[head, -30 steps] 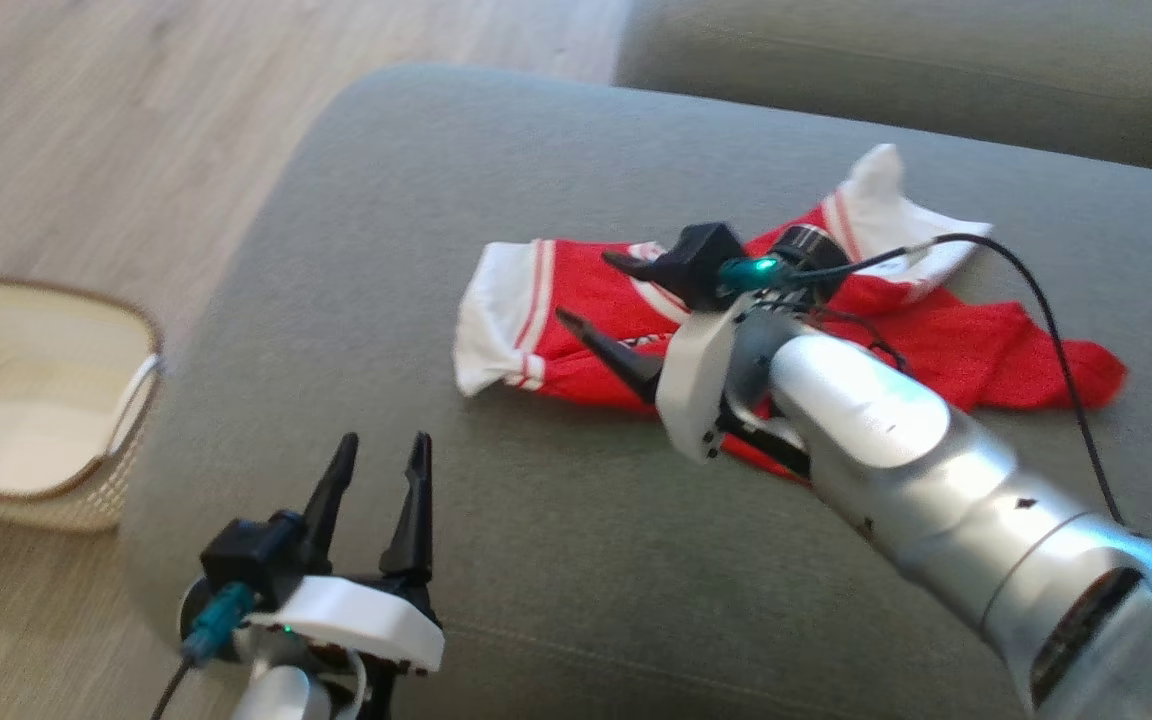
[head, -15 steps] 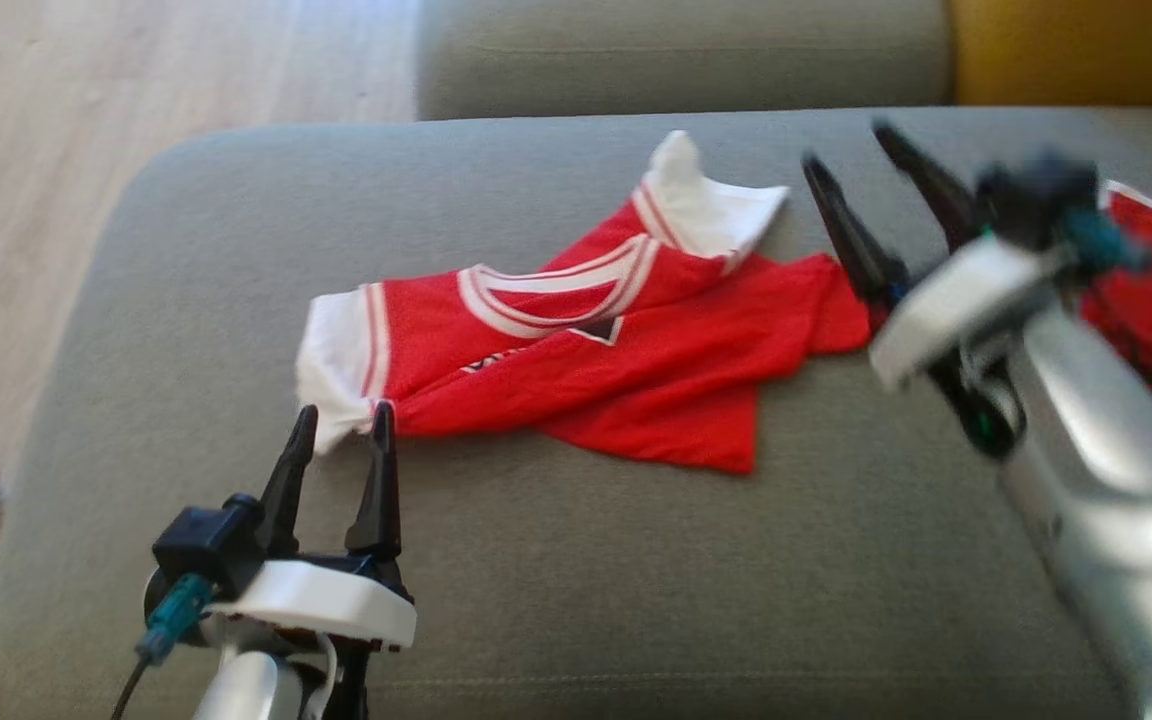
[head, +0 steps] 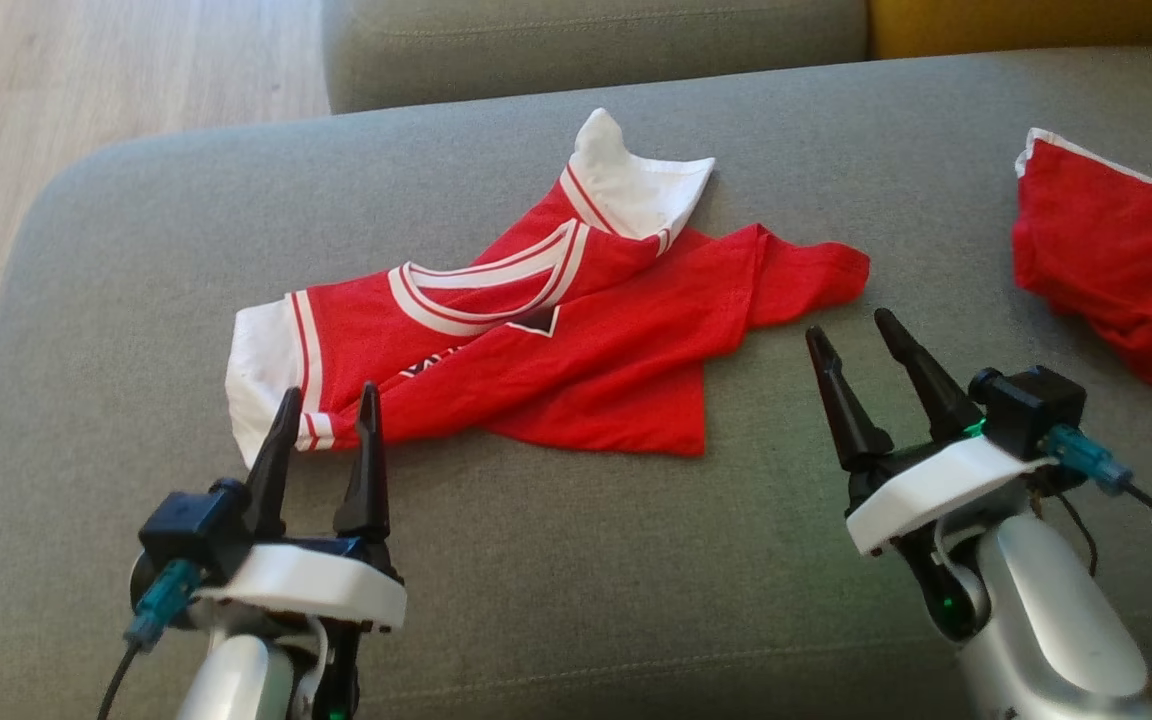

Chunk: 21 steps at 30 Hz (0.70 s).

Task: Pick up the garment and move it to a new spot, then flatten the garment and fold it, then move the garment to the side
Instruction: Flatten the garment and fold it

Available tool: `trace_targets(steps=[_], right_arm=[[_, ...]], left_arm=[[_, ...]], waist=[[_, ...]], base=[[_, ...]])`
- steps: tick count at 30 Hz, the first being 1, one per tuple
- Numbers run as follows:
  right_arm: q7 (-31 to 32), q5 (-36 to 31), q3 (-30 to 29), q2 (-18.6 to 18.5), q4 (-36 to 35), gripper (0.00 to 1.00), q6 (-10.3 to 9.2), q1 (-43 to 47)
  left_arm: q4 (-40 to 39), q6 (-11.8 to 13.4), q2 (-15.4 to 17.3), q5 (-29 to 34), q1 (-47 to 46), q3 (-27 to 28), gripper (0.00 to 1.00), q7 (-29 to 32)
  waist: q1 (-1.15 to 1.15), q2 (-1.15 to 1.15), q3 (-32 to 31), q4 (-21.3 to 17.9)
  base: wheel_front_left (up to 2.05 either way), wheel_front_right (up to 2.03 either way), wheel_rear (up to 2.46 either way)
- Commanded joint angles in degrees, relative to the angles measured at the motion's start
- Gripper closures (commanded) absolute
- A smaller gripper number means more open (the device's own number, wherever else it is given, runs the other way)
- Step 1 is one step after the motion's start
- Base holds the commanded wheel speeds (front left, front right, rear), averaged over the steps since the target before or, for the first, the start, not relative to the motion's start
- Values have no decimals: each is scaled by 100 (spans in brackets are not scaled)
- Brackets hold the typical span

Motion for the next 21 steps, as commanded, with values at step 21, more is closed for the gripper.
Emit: trace_targets(steps=[21], right_arm=[[646, 1627, 573, 219, 1761, 0, -2, -463]], left_arm=[[-51, -51, 16, 152, -446, -104, 0, -30]], waist=[[0, 0, 416, 914]], base=[[0, 0, 0]])
